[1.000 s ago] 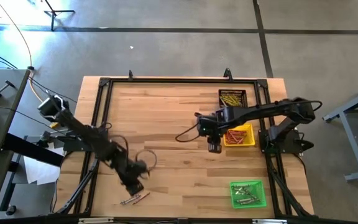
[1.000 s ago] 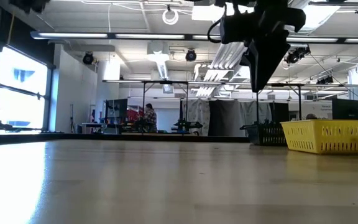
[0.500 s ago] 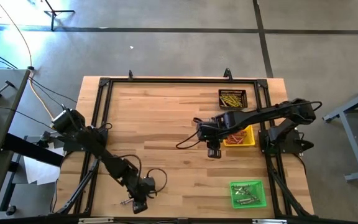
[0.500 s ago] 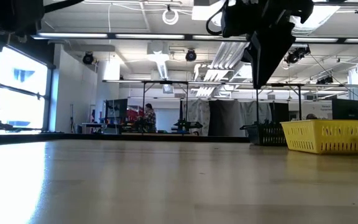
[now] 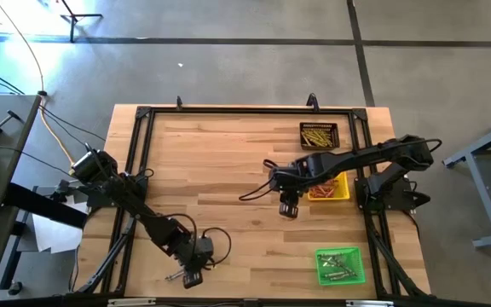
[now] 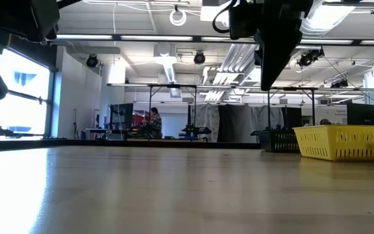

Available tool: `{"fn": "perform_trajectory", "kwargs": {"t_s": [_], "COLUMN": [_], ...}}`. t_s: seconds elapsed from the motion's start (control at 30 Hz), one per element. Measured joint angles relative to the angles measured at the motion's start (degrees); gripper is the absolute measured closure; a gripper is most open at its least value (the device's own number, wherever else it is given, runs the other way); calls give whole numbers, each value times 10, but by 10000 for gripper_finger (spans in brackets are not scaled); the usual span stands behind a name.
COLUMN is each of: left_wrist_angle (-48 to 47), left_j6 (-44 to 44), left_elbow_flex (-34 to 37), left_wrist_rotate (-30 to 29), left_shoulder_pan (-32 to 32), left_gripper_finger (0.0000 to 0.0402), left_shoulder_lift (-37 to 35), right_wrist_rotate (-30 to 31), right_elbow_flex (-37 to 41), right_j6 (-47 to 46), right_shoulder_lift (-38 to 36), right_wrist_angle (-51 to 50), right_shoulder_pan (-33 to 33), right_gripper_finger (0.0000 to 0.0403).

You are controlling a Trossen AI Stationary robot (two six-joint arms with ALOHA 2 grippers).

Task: Sort crayons
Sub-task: Put the red crayon into the yellow bin

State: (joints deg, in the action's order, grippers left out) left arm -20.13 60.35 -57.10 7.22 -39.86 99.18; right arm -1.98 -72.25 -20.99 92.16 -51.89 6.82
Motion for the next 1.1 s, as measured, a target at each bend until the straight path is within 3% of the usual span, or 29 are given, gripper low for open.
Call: {"fn": "perform_trajectory", "kwargs": {"t_s": [0.47,0.73,1.1], "left_wrist_angle": [3,4,-71], "left_j6": [-37,-40,-40], "left_elbow_flex": [0,-1,-3], "left_wrist_rotate": [10,-12,-112], "left_shoulder_pan": [-12,-12,-13], "left_gripper_finger": [371,371,371], "left_shoulder_lift": [45,52,52], "right_wrist_rotate": [-1,-1,-1], "right_elbow_flex": [0,0,0], "right_j6": [-34,-41,-41], "right_shoulder_lift": [0,0,0], "right_wrist_angle": [4,7,9], "right_shoulder_pan": [21,22,22], "right_gripper_finger": [289,289,289]}}
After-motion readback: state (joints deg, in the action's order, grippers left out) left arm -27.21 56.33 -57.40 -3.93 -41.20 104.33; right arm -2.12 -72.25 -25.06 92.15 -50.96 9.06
